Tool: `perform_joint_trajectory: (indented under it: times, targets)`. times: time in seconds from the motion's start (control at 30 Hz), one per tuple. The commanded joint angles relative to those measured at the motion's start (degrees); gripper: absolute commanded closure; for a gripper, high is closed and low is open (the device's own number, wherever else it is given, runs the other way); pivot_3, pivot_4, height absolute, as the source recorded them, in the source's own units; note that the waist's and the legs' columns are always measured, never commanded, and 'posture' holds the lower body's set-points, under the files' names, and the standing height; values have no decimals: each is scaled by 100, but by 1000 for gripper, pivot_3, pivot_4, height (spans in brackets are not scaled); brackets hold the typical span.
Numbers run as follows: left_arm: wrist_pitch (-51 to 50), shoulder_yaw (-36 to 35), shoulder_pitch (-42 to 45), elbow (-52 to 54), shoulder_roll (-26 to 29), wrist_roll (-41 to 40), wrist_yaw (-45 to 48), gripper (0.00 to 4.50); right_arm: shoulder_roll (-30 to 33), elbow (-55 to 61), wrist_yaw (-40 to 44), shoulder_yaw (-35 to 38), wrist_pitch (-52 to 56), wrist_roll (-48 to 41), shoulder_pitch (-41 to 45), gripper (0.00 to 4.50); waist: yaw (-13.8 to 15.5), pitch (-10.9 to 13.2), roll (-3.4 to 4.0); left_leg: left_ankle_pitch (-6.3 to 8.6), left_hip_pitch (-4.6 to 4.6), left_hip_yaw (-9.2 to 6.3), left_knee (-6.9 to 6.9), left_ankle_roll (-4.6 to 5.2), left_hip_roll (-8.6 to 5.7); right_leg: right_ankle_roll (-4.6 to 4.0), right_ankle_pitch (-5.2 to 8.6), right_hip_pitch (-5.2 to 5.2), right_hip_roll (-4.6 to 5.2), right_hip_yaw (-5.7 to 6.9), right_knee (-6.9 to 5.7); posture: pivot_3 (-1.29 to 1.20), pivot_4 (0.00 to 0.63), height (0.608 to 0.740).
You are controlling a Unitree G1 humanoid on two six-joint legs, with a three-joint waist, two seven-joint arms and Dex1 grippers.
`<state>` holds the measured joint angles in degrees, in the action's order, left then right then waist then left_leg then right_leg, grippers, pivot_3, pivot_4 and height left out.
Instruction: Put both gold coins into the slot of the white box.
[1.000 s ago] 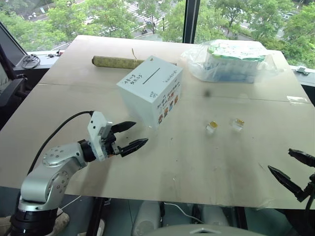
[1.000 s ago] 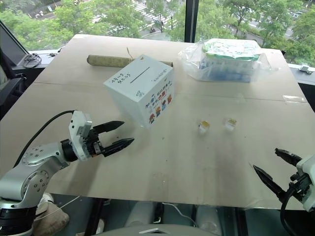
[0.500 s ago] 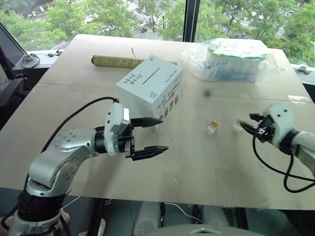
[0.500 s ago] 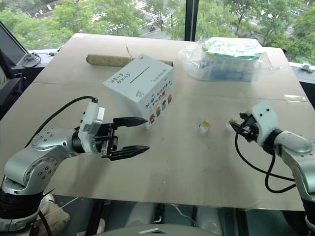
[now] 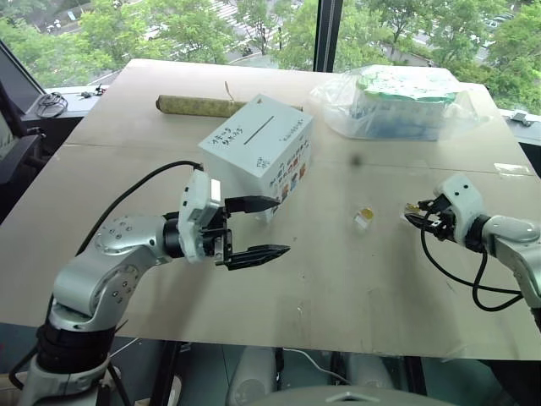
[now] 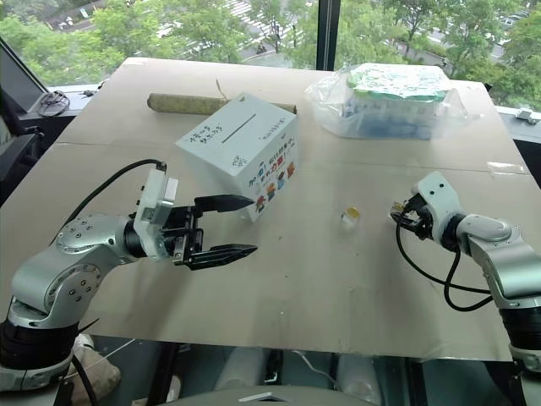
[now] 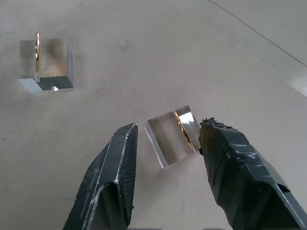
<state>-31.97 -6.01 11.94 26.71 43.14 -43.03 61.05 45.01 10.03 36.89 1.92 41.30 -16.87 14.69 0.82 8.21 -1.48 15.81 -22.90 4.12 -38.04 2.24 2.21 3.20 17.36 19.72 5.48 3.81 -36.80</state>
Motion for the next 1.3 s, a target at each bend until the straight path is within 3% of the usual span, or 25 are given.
perform_joint_trajectory:
  times: [0.03,0.4,0.5,0.57,1.07,1.1,1.3]
  targets:
    - [146,20,-61,71,-40,23,23,0,75,25,67,98,-135,84,136,2275,-6,0,0,0,0,1,0,0,0,0,0,0,0,-1,0,0,150,740]
    - [246,-12,-196,115,-52,90,41,0,117,-129,219,107,-236,223,222,2275,-4,0,1,0,0,0,-1,-1,1,0,0,0,-1,0,-1,0,150,740]
    - [264,-8,-214,125,-49,96,51,0,98,-161,229,105,-253,256,238,3139,-4,1,1,0,0,1,-1,0,1,0,0,0,-1,0,0,0,150,740]
    - [274,-9,-223,129,-46,102,56,0,90,-162,232,100,-269,291,242,4005,-1,1,1,0,0,0,-1,-1,1,0,0,0,-1,0,0,0,150,740]
    - [306,-11,-253,126,-28,128,17,0,30,-330,310,53,-398,452,264,4005,-4,2,2,0,0,0,-1,-1,1,0,0,0,-1,0,0,0,150,740]
    - [304,-7,-245,123,-30,128,11,0,21,-337,315,48,-399,454,260,4259,-5,2,2,0,0,1,-1,-1,1,0,0,0,-1,0,0,0,150,740]
    - [270,25,-181,102,-39,112,0,0,0,-267,325,124,-375,419,212,4259,-3,2,2,0,0,0,-1,-1,1,0,0,0,-1,0,0,0,150,740]
